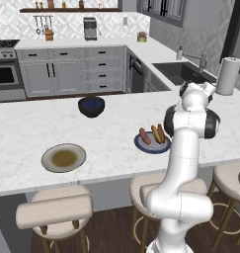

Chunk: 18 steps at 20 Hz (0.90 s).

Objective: Place one bun and one sausage from the bowl on each plate.

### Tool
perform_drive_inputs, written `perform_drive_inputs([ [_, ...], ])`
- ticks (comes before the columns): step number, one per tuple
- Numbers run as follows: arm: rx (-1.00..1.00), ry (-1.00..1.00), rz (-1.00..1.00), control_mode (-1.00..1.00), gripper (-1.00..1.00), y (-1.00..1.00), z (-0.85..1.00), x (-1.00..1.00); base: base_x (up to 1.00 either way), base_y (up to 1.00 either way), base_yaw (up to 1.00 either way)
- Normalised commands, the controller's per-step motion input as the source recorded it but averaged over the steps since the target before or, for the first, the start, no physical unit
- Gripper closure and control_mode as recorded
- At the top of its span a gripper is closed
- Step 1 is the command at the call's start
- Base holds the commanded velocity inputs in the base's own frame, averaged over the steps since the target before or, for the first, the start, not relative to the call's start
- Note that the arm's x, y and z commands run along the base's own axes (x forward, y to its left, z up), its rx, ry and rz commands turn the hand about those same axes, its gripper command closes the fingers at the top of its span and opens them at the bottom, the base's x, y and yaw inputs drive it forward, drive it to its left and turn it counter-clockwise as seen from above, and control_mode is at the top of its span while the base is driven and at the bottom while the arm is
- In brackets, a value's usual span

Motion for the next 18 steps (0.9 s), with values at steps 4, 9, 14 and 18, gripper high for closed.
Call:
perform_drive_inputs([
  [4, 0.0, 0.0, 0.0, -1.0, -1.0, 0.01, 0.0, 0.0, 0.0, 0.0, 0.0],
  [9, 0.0, 0.0, 0.0, -1.0, 1.0, 0.04, -0.01, 0.0, 0.0, 0.0, 0.0],
  [14, 0.0, 0.0, 0.0, -1.0, 1.0, 0.03, 0.0, 0.0, 0.0, 0.0, 0.0],
  [18, 0.0, 0.0, 0.0, -1.0, 1.0, 0.06, 0.0, 0.0, 0.0, 0.0, 0.0],
])
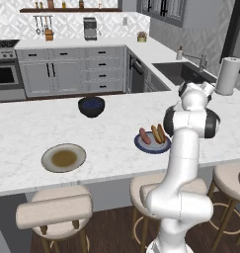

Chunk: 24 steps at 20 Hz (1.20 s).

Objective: Place one bun and one sausage from the bowl on each plate.

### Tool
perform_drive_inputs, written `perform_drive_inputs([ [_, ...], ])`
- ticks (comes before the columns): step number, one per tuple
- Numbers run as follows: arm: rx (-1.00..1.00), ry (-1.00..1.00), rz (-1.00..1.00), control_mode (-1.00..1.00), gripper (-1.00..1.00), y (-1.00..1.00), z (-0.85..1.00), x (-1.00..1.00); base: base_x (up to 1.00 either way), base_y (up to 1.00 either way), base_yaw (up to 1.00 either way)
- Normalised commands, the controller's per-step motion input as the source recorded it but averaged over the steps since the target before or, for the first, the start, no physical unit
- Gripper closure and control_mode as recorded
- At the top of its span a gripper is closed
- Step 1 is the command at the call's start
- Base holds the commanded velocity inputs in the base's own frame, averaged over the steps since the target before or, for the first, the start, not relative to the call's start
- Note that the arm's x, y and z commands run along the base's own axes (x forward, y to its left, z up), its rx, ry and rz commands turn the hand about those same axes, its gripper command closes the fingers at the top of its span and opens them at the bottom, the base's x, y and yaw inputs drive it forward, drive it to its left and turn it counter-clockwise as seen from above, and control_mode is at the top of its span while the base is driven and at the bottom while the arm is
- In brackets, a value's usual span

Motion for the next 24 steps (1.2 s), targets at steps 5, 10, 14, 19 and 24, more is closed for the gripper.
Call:
perform_drive_inputs([
  [5, 0.0, 0.0, 0.0, -1.0, 1.0, 0.0, 0.12, -0.07, 0.0, 0.0, 0.0],
  [10, 0.0, -0.01, 0.0, -1.0, 1.0, 0.01, 0.75, -0.45, 0.0, 0.0, 0.0],
  [14, -0.01, 0.0, 0.03, -1.0, 1.0, 0.52, 0.7, -0.88, 0.0, 0.0, 0.0],
  [19, -0.08, 0.0, 0.13, -1.0, 1.0, 1.0, 0.26, -0.97, 0.0, 0.0, 0.0],
  [24, -0.03, -0.01, 0.15, -1.0, 1.0, 1.0, 0.53, -0.45, 0.0, 0.0, 0.0],
])
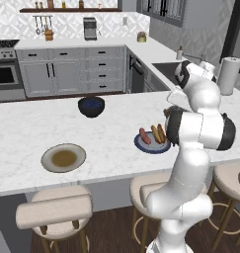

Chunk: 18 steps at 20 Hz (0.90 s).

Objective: Place one bun and one sausage from the bowl on each plate.

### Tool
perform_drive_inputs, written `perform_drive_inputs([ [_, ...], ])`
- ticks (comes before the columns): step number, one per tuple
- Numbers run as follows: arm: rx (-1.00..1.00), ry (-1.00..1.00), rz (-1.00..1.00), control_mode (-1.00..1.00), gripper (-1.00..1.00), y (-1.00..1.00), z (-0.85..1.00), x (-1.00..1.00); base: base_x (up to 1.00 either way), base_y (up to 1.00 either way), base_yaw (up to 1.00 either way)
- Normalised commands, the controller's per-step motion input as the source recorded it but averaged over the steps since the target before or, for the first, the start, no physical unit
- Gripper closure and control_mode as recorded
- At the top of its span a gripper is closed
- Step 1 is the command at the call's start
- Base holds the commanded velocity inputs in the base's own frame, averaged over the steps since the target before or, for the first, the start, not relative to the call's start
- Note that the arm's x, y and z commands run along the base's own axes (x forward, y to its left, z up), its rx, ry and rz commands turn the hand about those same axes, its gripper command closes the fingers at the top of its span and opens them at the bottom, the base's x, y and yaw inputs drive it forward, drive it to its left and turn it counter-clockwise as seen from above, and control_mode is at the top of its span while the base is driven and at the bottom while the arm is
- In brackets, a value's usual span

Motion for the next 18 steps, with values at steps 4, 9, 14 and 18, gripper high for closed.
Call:
perform_drive_inputs([
  [4, -0.04, 0.0, 0.18, -1.0, 1.0, 1.0, 0.35, -0.29, 0.0, 0.0, 0.0],
  [9, -0.03, 0.0, 0.22, -1.0, 1.0, 1.0, 0.21, -0.17, 0.0, 0.0, 0.0],
  [14, -0.01, 0.0, 0.26, -1.0, 1.0, 1.0, 0.1, -0.09, 0.0, 0.0, 0.0],
  [18, -0.04, 0.0, 0.26, -1.0, 1.0, 1.0, 0.0, -0.09, 0.0, 0.0, 0.0],
])
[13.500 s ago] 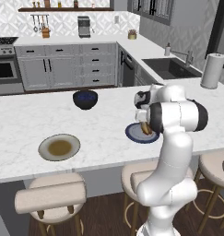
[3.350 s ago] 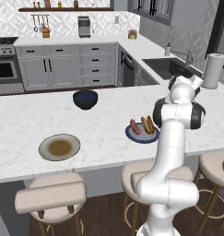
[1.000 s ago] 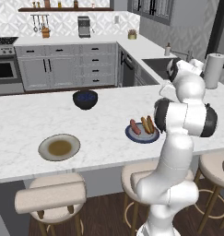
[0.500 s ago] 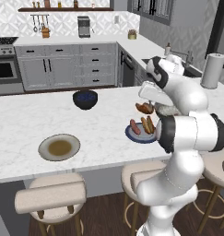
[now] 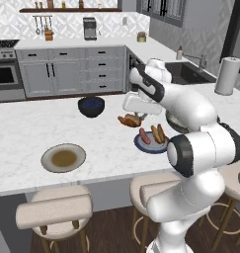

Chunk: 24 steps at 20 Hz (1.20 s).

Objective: Place one bun and one sausage from the bowl on each plate.

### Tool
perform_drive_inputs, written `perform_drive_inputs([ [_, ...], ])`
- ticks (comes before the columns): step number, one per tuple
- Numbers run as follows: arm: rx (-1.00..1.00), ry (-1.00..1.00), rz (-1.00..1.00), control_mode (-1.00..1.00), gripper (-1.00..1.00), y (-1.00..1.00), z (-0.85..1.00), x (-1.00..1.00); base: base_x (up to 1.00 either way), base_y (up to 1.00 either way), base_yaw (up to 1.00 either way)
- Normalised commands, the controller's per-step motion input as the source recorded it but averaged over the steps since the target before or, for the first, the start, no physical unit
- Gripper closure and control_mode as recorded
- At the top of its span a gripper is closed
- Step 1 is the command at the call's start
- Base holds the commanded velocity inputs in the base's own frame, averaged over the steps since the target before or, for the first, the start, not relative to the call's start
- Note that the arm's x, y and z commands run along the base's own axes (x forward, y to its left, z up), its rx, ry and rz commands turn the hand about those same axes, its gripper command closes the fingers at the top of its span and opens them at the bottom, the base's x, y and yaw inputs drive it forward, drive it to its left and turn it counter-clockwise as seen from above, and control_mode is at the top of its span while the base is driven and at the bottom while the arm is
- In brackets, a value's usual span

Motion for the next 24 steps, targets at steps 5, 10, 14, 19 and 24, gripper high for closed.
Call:
perform_drive_inputs([
  [5, -0.06, 0.0, 0.16, -1.0, 1.0, 1.0, -0.06, 0.0, 0.0, 0.0, 0.0],
  [10, -0.01, 0.0, 0.01, -1.0, 1.0, 1.0, -0.32, 0.11, 0.0, 0.0, 0.0],
  [14, 0.0, 0.0, -0.07, -1.0, 1.0, 1.0, -0.45, 0.29, 0.0, 0.0, 0.0],
  [19, 0.0, 0.0, -0.13, -1.0, 1.0, 0.92, -0.35, 0.31, 0.0, 0.0, 0.0],
  [24, -0.03, -0.01, -0.07, -1.0, 1.0, 0.4, -0.36, 0.17, 0.0, 0.0, 0.0],
])
